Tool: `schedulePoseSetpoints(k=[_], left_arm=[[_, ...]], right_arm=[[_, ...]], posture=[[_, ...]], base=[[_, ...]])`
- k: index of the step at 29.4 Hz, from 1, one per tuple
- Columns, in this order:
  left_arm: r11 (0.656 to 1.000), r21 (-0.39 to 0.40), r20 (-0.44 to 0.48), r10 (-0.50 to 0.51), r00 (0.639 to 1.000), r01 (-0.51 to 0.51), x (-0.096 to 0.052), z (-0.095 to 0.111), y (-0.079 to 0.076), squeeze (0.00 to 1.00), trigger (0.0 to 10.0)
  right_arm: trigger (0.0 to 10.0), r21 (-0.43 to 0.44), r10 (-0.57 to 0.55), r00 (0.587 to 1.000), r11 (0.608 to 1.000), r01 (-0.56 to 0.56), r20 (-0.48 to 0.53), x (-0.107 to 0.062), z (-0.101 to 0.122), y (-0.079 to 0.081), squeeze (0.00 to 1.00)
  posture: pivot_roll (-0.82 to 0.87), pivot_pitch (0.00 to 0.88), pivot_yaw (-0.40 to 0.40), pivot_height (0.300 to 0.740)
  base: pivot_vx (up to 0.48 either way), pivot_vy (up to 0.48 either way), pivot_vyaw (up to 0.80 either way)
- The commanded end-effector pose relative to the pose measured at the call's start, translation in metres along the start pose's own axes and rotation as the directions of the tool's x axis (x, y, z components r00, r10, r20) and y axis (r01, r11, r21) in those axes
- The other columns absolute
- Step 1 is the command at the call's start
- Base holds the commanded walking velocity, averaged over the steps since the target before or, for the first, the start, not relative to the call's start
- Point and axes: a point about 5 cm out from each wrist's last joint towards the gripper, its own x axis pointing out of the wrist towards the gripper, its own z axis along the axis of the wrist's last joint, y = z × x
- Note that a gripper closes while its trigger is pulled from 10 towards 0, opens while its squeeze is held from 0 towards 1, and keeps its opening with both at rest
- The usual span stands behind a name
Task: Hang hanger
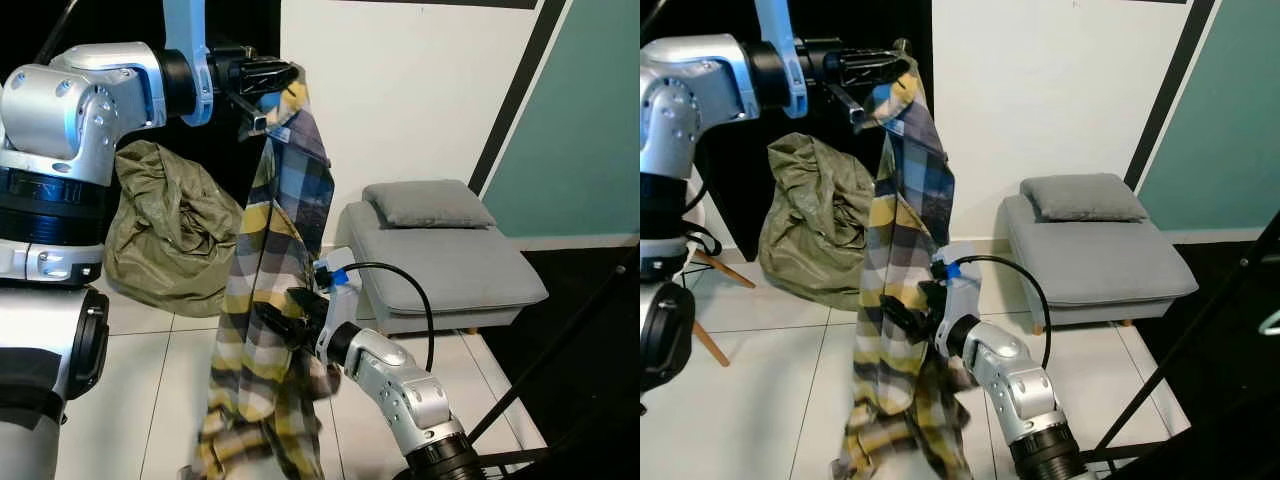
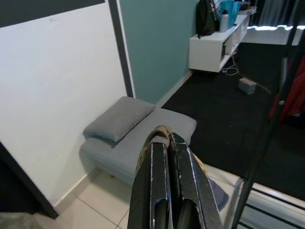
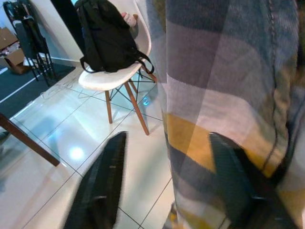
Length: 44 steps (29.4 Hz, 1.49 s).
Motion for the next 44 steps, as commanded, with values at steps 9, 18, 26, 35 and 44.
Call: schedulePoseSetpoints(k=[9, 18, 26, 35, 44], left_arm=[[0.996, -0.012, 0.128, -0.083, 0.988, 0.086, -0.012, 0.036, -0.015, 0.00, 10.0], [0.997, 0.007, 0.100, -0.073, 0.992, 0.073, -0.018, 0.041, -0.010, 0.00, 10.0], [1.000, 0.012, 0.076, -0.005, 0.997, 0.005, -0.031, 0.042, 0.000, 0.00, 10.0], [1.000, 0.001, 0.064, -0.005, 0.998, 0.005, -0.026, 0.036, 0.000, 0.00, 10.0], [0.988, 0.014, 0.078, -0.155, 0.985, 0.154, -0.018, 0.026, -0.016, 0.00, 10.0]], right_arm=[[0.5, -0.008, -0.027, 0.999, 1.000, 0.028, 0.031, 0.002, 0.003, -0.004, 0.00], [10.0, -0.022, -0.107, 0.989, 0.994, 0.110, 0.102, 0.011, 0.017, -0.015, 1.00], [10.0, -0.153, -0.121, 0.985, 0.978, 0.140, 0.127, -0.015, 0.021, -0.034, 1.00], [10.0, -0.226, 0.179, 0.981, 0.961, -0.159, 0.075, -0.066, 0.022, -0.030, 1.00], [10.0, -0.125, 0.376, 0.924, 0.922, -0.367, 0.063, -0.079, 0.020, -0.021, 1.00]], posture=[[0.10, 0.177, -0.044, 0.740], [0.10, 0.188, -0.064, 0.740], [0.09, 0.191, -0.065, 0.740], [0.08, 0.199, -0.058, 0.740], [0.08, 0.208, -0.055, 0.740]], base=[[0.000, 0.000, 0.00], [0.000, 0.000, 0.00], [0.000, 0.000, 0.00], [0.000, 0.000, 0.00], [0.000, 0.000, 0.00]])
